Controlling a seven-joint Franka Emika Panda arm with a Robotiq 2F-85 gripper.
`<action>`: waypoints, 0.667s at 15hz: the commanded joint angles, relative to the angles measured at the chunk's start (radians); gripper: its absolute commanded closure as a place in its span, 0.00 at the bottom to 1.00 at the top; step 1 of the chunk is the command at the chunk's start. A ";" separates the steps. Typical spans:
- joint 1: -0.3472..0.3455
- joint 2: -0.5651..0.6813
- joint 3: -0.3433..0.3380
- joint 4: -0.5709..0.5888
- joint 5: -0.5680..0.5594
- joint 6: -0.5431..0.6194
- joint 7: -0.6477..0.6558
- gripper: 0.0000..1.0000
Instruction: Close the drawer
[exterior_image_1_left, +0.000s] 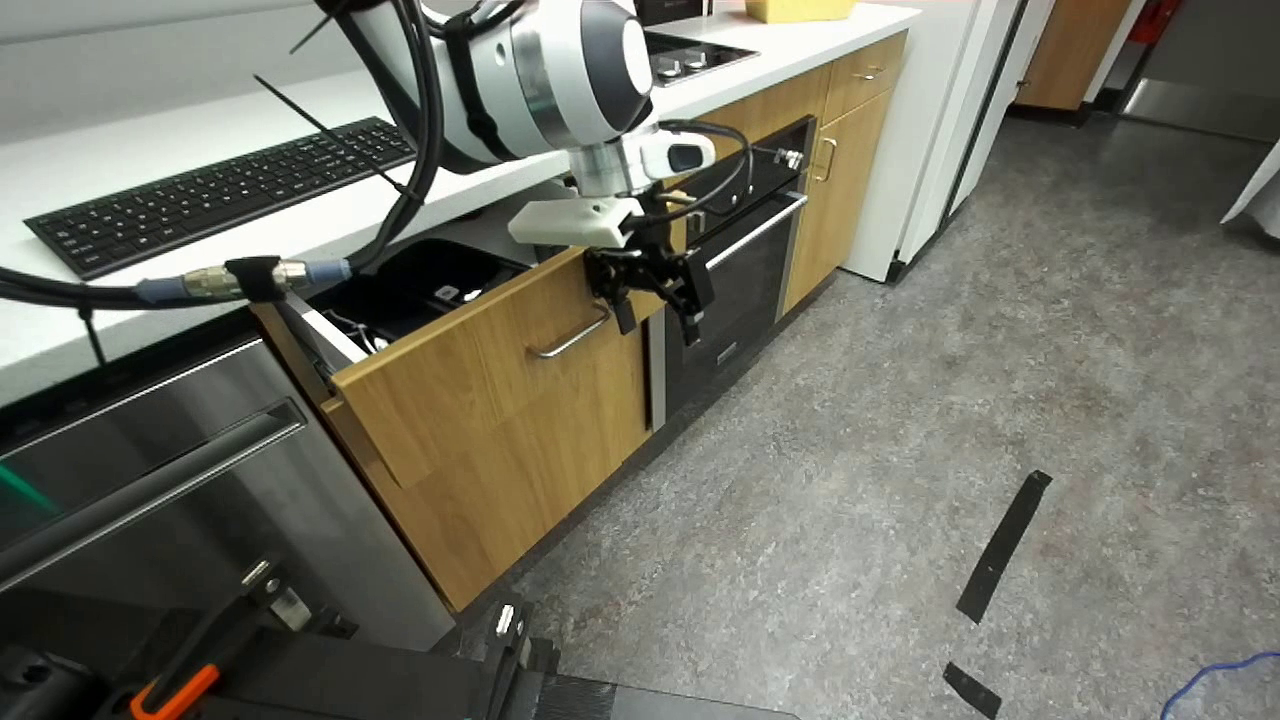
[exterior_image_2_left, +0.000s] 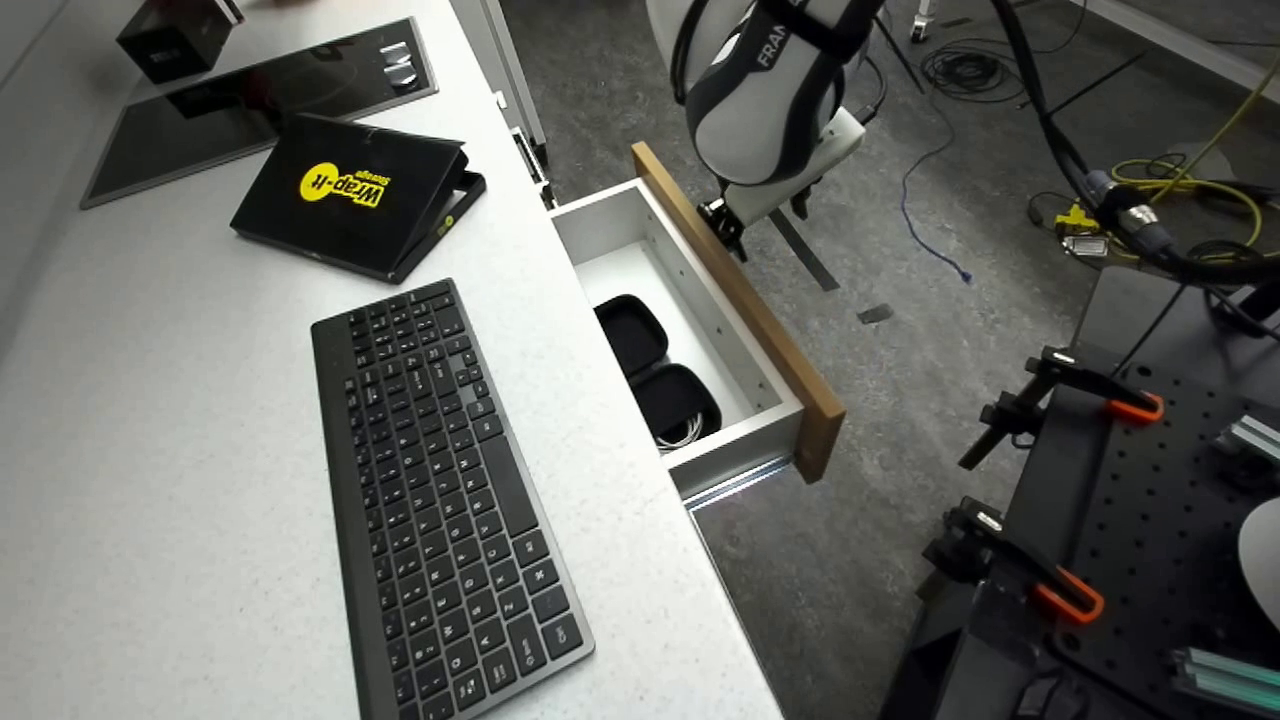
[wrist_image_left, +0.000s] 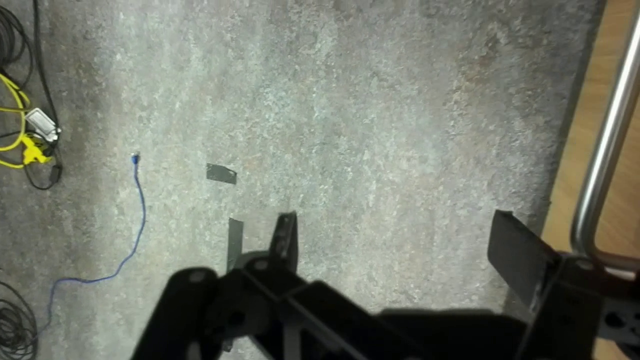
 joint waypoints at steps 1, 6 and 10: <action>-0.001 0.083 0.093 0.124 0.135 -0.083 -0.114 0.00; 0.022 0.168 0.158 0.290 0.216 -0.215 -0.173 0.00; 0.045 0.227 0.182 0.414 0.232 -0.296 -0.184 0.00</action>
